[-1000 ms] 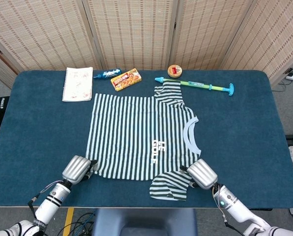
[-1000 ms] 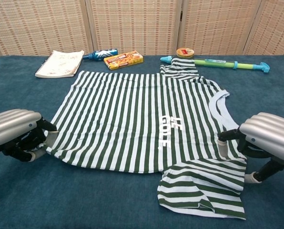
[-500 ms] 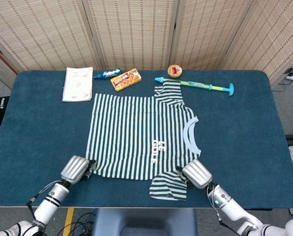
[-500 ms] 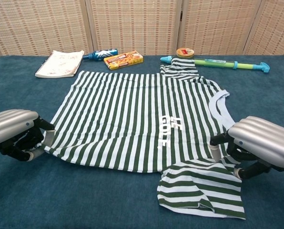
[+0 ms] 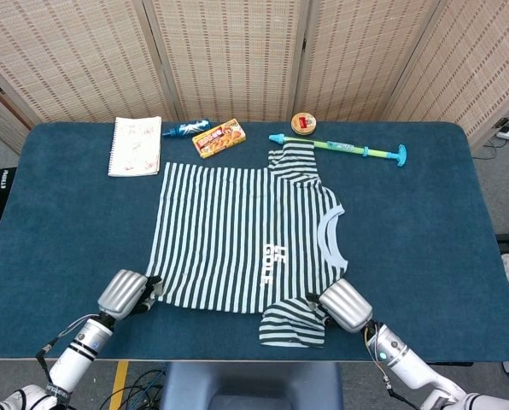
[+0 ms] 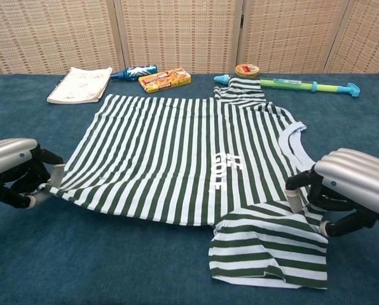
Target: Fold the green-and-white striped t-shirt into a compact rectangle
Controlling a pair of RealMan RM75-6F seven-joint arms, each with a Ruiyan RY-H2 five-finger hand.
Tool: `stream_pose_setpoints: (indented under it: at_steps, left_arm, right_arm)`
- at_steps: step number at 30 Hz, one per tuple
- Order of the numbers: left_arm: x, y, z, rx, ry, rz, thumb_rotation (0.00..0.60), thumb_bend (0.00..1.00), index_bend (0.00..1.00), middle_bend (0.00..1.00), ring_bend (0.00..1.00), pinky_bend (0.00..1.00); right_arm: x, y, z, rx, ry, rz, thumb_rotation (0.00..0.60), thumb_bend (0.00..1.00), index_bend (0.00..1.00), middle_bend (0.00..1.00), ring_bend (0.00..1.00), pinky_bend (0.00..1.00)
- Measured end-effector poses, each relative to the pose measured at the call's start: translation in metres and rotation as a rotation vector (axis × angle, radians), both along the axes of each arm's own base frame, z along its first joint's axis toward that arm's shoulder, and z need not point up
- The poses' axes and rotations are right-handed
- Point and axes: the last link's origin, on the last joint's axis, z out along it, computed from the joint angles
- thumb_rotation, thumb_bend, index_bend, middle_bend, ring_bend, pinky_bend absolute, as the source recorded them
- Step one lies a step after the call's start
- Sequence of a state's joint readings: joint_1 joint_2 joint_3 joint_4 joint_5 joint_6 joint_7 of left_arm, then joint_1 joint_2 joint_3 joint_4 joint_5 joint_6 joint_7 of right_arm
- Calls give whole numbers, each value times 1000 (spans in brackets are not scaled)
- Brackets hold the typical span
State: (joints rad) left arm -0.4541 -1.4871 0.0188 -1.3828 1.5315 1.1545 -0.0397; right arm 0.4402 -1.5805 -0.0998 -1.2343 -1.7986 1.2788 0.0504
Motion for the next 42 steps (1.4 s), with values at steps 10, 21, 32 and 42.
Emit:
stream_pose_setpoints:
  at_steps: [10,21,32,42]
  left_arm:
    - [-3,-21,22,-63,-47,-27,600,480,649,919,830,959]
    - [-3,-50,44,-118,-27,-110,600,480,650,919,830,959]
    - [9,-84,53,-161,-48,-160,600,480,651,919,830,959]
    - [12,-110,54,-189,-45,-164,600,480,652,919,830,959]
  right_arm:
    - [11,12,23,59,-11,63,600,482,641,1000,1000,1000]
    - [14,30,42,139,7,149,600,482,656,1000,1000,1000]
    - [17,56,52,202,-4,218,600,485,669,1000,1000,1000]
    - [15,79,60,231,-9,259,600,495,676,1000,1000,1000]
